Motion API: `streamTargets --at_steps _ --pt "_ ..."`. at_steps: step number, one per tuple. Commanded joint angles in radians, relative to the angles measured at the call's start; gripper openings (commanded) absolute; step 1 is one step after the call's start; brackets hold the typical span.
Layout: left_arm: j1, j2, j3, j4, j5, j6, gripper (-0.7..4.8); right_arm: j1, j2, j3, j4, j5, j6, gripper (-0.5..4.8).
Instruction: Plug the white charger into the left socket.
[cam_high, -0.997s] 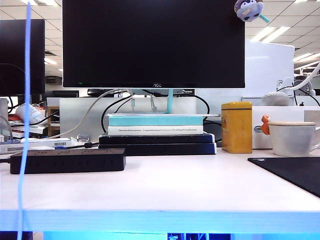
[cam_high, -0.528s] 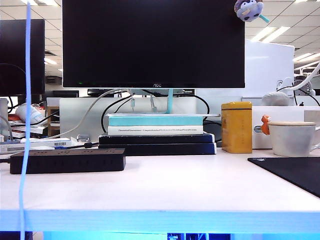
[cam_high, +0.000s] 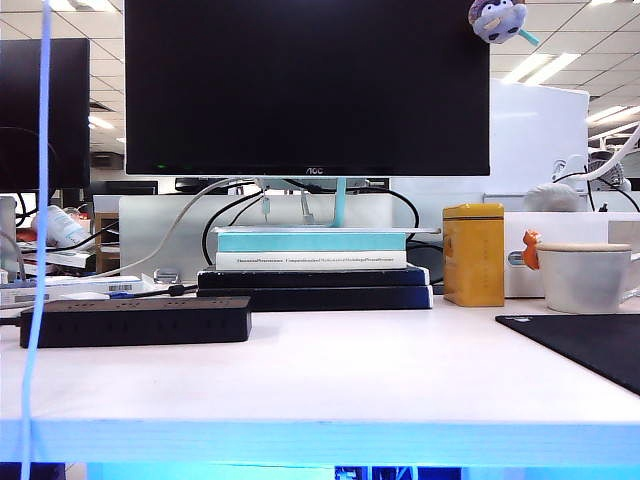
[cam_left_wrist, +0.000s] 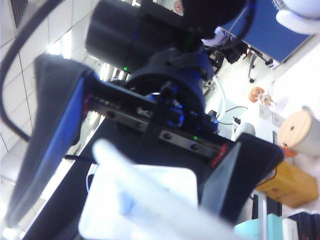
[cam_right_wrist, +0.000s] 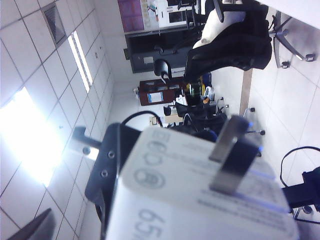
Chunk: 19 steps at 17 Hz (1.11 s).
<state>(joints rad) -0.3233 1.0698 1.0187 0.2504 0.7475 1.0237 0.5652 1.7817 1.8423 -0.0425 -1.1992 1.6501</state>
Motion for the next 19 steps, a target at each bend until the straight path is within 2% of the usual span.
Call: streamTargets --at_steps 1,7,10,17,19 --pt "0.000 -0.002 0.004 0.048 -0.039 -0.056 2.55 -0.016 -0.008 0.006 -0.065 -0.037 -0.080 4.74" --pt "0.000 -0.002 0.004 0.047 -0.089 -0.178 2.55 -0.075 -0.009 0.006 -0.148 -0.039 -0.208 4.74" --pt "0.000 -0.002 0.004 0.026 -0.196 -0.262 2.55 -0.111 -0.009 0.006 -0.148 -0.050 -0.231 4.73" --pt "0.001 0.008 0.004 -0.025 -0.212 -0.303 2.54 -0.208 -0.009 0.006 -0.140 -0.048 -0.286 4.72" --pt "0.001 0.008 0.004 -0.086 -0.212 -0.331 2.54 -0.234 -0.009 0.006 -0.136 -0.049 -0.300 4.72"
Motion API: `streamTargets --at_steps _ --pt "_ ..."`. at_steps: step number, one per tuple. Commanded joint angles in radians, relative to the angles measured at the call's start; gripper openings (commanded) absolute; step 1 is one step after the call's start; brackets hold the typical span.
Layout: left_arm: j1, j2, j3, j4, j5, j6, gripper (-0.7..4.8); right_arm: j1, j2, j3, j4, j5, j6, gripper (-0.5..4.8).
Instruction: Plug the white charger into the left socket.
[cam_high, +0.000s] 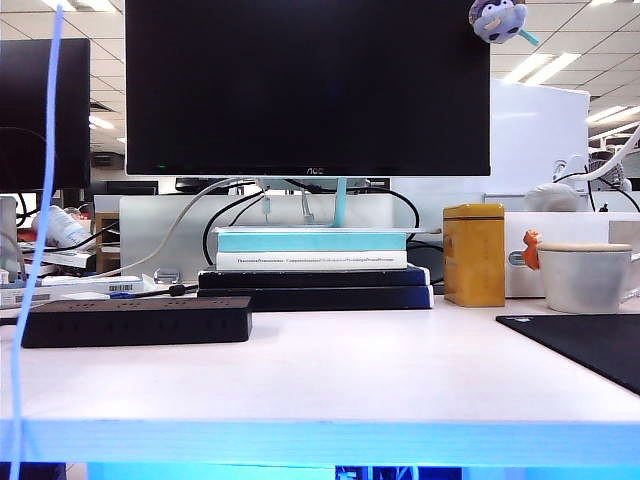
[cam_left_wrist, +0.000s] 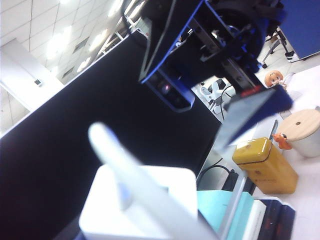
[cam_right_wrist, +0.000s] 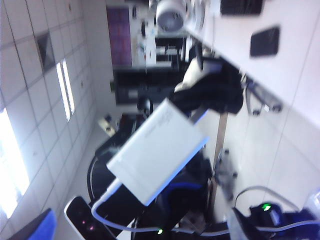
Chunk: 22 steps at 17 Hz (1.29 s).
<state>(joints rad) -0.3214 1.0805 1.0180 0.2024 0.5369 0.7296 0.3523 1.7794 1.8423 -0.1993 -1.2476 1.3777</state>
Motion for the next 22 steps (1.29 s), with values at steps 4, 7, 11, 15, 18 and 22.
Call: streamTargets --at_steps 4,7,11,15,18,22 --pt "-0.001 0.055 0.004 -0.102 -0.002 -0.316 2.54 -0.032 -0.007 0.006 0.022 0.000 -0.081 4.72" --pt "-0.001 0.111 0.003 -0.140 0.065 -0.311 2.54 -0.032 -0.007 0.006 0.024 0.003 -0.082 4.72" --pt "0.000 0.190 0.003 -0.172 0.271 -0.246 2.54 -0.032 -0.007 0.006 0.024 0.007 -0.098 4.72" --pt "0.018 0.269 0.003 -0.197 0.340 -0.205 2.54 -0.032 -0.007 0.006 0.027 0.014 -0.101 4.72" --pt "0.089 0.327 0.003 -0.195 0.447 -0.188 2.54 -0.032 -0.007 0.006 0.032 0.015 -0.156 4.72" --pt "0.229 0.373 0.003 -0.181 0.612 -0.185 2.54 -0.029 -0.006 0.006 0.028 0.045 -0.500 4.72"
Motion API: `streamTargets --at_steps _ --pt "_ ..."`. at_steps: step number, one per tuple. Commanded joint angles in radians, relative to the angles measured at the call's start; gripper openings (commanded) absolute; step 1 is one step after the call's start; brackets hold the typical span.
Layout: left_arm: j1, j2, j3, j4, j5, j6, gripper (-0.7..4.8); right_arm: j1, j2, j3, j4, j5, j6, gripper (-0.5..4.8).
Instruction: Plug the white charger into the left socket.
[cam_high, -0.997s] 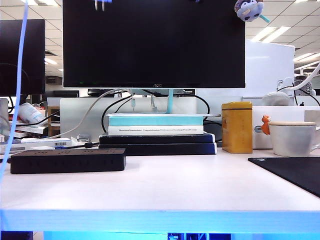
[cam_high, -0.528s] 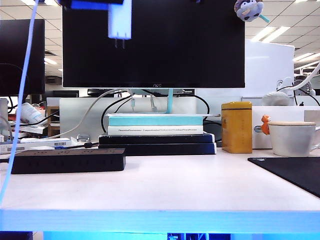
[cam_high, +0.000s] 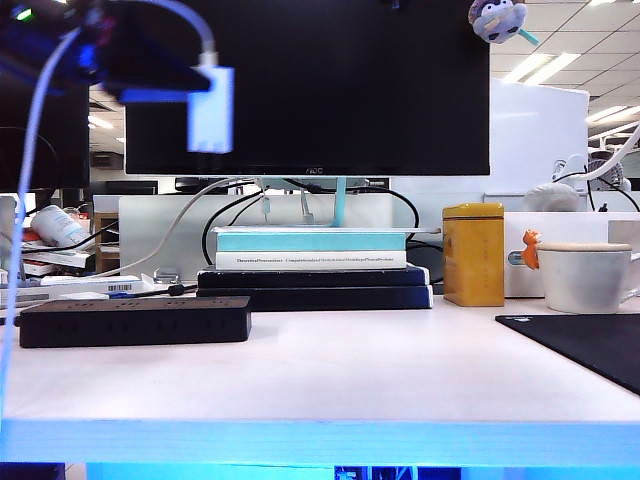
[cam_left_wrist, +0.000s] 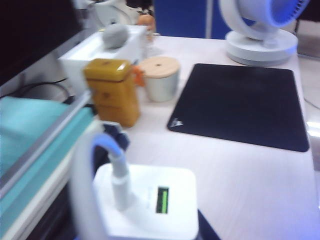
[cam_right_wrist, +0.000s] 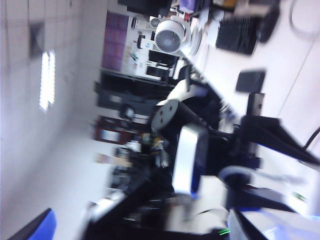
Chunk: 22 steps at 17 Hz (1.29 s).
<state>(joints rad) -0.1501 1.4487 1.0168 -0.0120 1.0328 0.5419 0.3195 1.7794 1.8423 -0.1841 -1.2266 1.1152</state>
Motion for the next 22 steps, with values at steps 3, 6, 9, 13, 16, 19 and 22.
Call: streamTargets --at_steps 3,6,9,13,16,19,22 --pt "0.107 0.006 0.005 0.070 0.189 -0.048 2.54 0.004 -0.006 0.006 0.001 0.077 -0.454 4.72" --pt "0.130 0.006 0.006 0.184 0.304 -0.216 2.54 0.007 -0.001 0.005 -0.080 0.230 -0.809 4.72" --pt "0.126 0.005 0.006 0.295 0.318 -0.348 2.54 0.048 0.028 0.005 -0.202 0.320 -1.044 4.72" --pt "0.114 0.005 0.007 0.415 0.319 -0.488 2.54 0.121 0.097 0.005 -0.292 0.256 -1.188 4.72" --pt "0.110 0.005 0.006 0.419 0.337 -0.520 2.55 0.154 0.113 0.005 -0.278 0.255 -1.275 4.73" --pt "0.090 0.005 0.006 0.420 0.350 -0.536 2.55 0.169 0.113 0.005 -0.212 0.223 -1.280 4.74" --pt "0.079 0.006 0.006 0.419 0.382 -0.550 2.54 0.178 0.113 0.005 -0.192 0.182 -1.281 4.79"
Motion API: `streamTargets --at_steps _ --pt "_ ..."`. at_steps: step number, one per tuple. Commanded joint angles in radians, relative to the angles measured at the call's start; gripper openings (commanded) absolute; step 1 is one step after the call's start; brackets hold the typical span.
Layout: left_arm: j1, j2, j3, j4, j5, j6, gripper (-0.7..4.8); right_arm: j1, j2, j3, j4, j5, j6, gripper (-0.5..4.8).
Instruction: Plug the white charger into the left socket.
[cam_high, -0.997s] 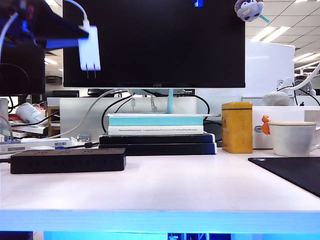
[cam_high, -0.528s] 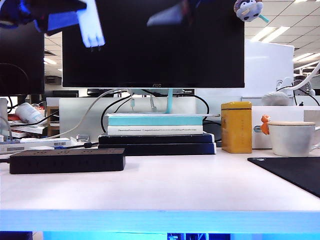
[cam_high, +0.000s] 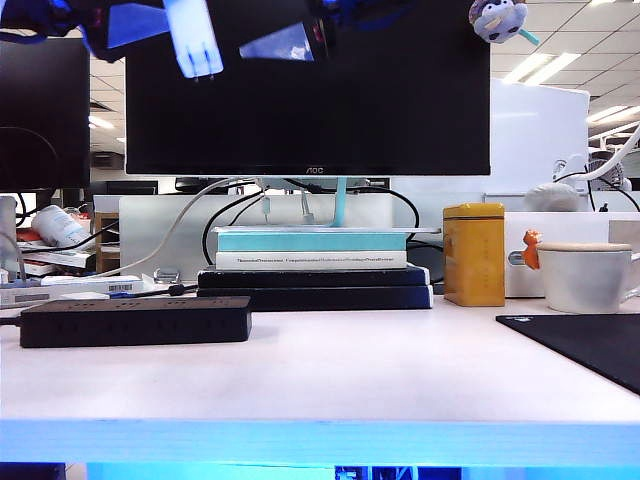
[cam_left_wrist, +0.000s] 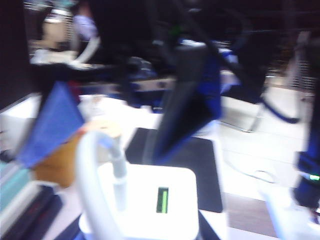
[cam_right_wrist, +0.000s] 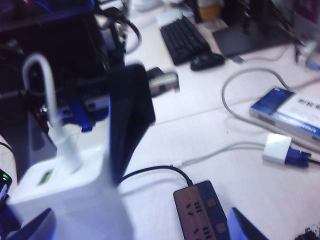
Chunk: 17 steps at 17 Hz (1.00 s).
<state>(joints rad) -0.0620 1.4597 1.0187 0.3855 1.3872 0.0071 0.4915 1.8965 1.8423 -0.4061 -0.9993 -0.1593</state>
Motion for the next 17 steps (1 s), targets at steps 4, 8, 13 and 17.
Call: streamTargets --at_steps 4,8,13,17 --pt "-0.016 -0.005 0.005 0.022 0.027 -0.034 2.55 0.030 -0.005 0.005 0.034 -0.084 -0.005 4.79" --pt "-0.016 -0.005 0.005 0.023 0.027 -0.034 2.54 0.057 -0.005 0.005 0.032 -0.097 -0.005 4.79" --pt "-0.015 -0.005 0.005 0.024 0.027 -0.034 2.55 0.056 -0.005 0.006 0.005 -0.119 -0.006 4.79" --pt "-0.014 -0.005 0.005 0.029 0.027 -0.034 2.54 0.052 -0.005 0.006 -0.102 -0.072 -0.104 4.79"
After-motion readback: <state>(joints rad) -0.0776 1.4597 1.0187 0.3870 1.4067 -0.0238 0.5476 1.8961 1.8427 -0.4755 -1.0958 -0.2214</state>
